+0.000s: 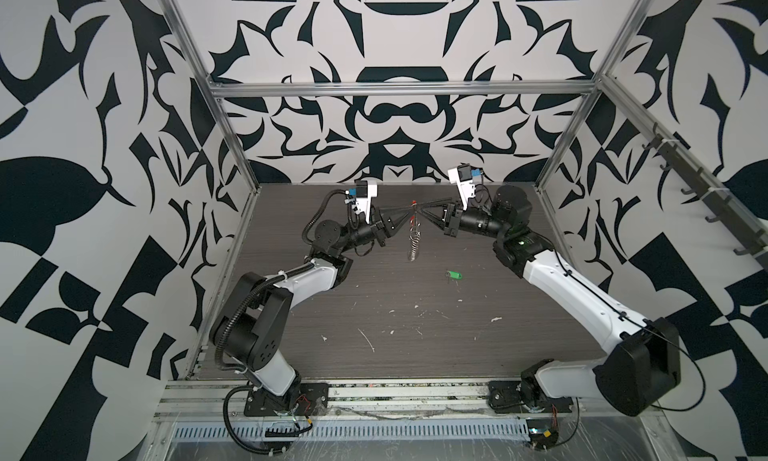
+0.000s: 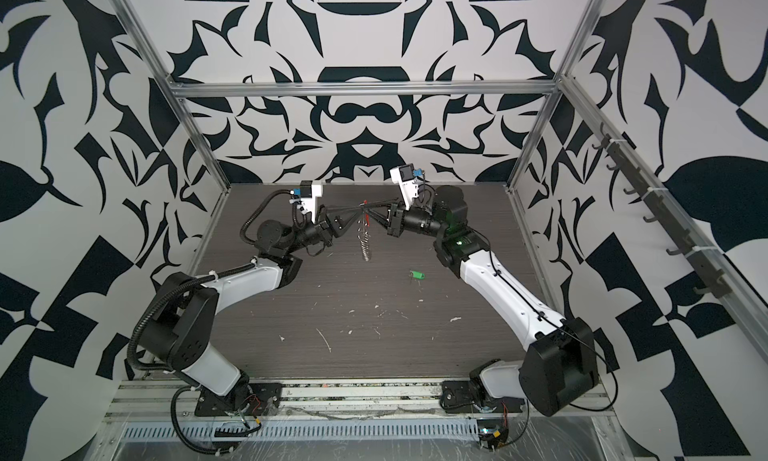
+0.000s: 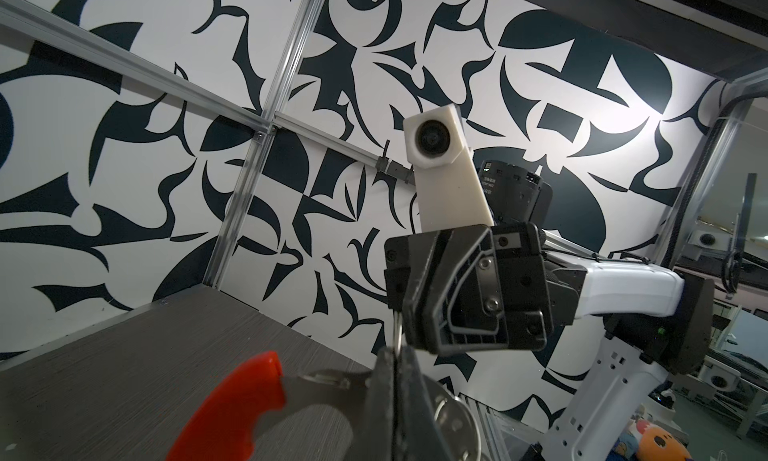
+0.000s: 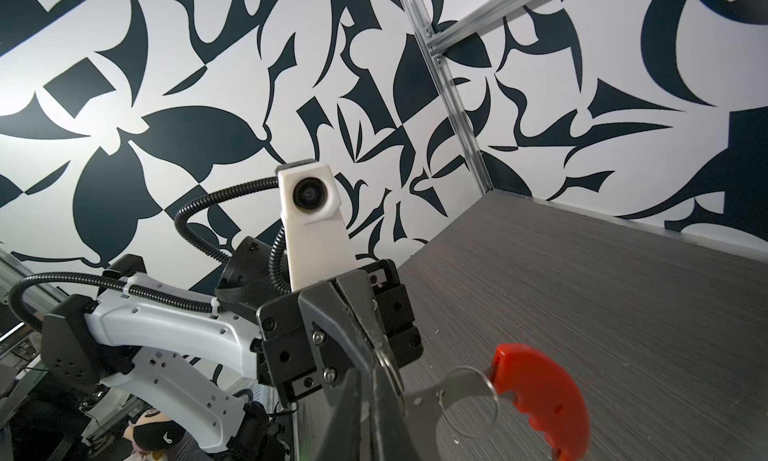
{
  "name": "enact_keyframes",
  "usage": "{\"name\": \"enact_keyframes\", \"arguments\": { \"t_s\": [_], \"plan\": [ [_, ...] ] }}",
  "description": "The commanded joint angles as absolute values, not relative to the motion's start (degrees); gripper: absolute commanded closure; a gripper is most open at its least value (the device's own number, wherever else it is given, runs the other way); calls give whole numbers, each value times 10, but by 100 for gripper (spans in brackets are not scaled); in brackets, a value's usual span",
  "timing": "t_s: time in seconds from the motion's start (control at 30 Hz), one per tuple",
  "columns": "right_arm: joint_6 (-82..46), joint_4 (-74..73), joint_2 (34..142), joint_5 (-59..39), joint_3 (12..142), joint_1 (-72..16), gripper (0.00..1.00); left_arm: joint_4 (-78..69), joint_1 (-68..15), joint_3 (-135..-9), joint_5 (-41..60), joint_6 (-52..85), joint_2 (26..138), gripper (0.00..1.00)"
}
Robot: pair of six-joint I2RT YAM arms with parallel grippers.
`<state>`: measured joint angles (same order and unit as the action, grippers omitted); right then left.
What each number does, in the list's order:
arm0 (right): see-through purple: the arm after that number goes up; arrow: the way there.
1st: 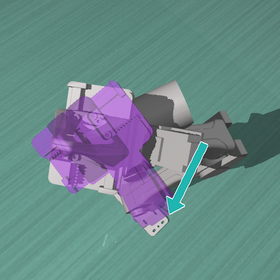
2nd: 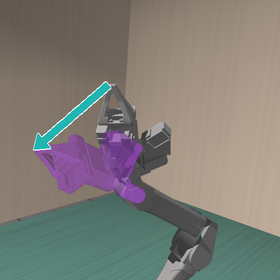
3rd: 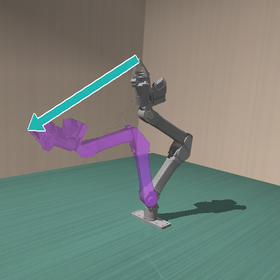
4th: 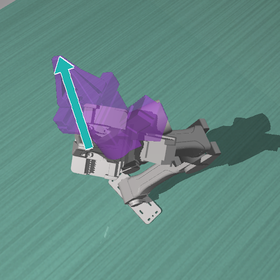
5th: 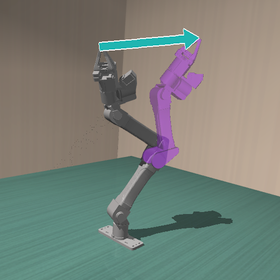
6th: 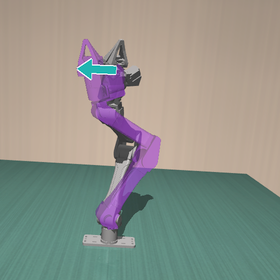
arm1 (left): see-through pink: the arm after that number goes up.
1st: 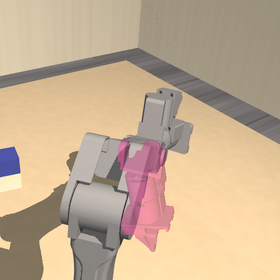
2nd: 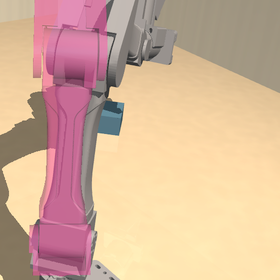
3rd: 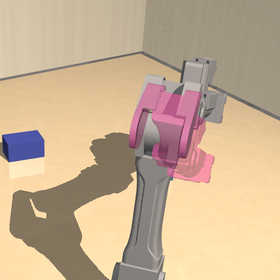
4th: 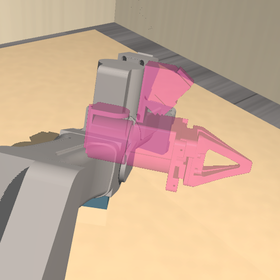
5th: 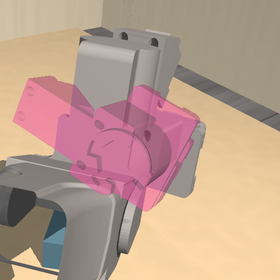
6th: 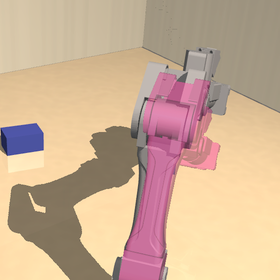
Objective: Put the keys on the keyring
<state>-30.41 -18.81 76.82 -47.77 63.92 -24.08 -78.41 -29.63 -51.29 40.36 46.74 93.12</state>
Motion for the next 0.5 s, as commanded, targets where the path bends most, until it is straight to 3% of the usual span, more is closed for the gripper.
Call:
{"name": "enact_keyframes", "arguments": {
  "t_s": [0.0, 0.47],
  "plan": [
    [-301, -215, 755, -481, 658, -241, 84, -824, -296, -534, 409, 477, 927, 100],
    [-321, -219, 737, -481, 644, -210, 72, -825, -296, -533, 409, 479, 920, 100]
  ]
}}
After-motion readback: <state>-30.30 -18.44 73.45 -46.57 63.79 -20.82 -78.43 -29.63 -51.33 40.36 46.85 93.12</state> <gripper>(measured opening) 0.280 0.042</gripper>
